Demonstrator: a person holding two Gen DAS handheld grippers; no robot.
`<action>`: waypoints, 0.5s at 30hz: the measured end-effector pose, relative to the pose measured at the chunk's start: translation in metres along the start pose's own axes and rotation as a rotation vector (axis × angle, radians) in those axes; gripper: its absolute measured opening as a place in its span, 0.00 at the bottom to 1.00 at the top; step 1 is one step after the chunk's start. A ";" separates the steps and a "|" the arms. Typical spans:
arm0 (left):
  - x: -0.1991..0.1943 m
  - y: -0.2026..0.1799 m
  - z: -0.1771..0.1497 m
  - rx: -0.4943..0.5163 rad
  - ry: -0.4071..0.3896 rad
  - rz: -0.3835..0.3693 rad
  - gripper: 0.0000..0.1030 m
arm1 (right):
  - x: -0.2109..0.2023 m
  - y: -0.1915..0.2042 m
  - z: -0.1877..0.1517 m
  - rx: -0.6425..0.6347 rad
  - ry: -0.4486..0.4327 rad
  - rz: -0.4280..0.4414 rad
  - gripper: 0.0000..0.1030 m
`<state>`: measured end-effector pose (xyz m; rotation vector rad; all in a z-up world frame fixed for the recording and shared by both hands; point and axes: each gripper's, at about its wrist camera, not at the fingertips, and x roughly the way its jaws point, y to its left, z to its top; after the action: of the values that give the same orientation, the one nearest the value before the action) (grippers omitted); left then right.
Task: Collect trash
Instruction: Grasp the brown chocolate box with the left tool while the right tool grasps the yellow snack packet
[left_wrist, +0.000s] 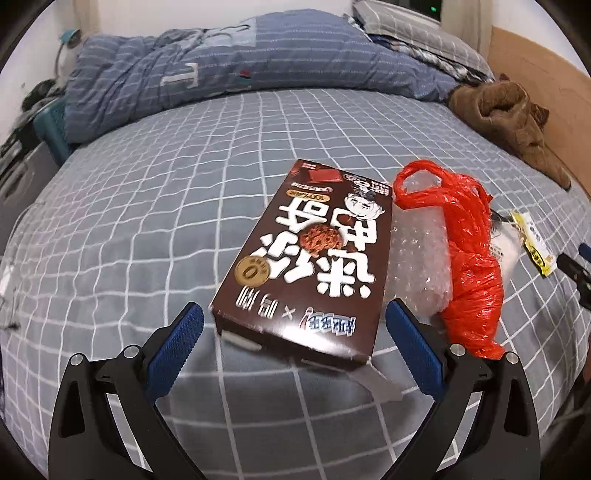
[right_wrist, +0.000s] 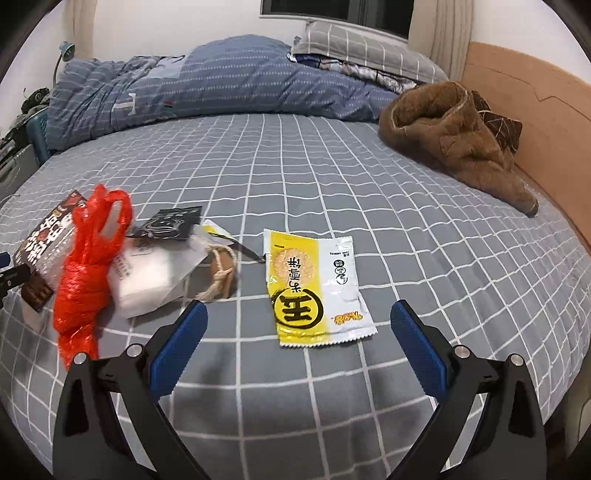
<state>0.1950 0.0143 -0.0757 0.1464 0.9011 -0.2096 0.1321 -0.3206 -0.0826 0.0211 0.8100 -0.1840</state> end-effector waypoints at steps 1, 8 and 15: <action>0.002 0.000 0.002 0.008 0.001 -0.005 0.94 | 0.003 -0.001 0.001 0.003 0.005 0.001 0.93; 0.017 0.001 0.012 0.082 0.038 -0.029 0.94 | 0.032 -0.007 0.011 0.014 0.056 0.007 0.93; 0.031 0.002 0.021 0.134 0.058 -0.060 0.94 | 0.059 -0.016 0.012 0.039 0.134 0.009 0.90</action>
<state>0.2302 0.0083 -0.0873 0.2506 0.9497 -0.3226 0.1781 -0.3471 -0.1162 0.0739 0.9402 -0.1916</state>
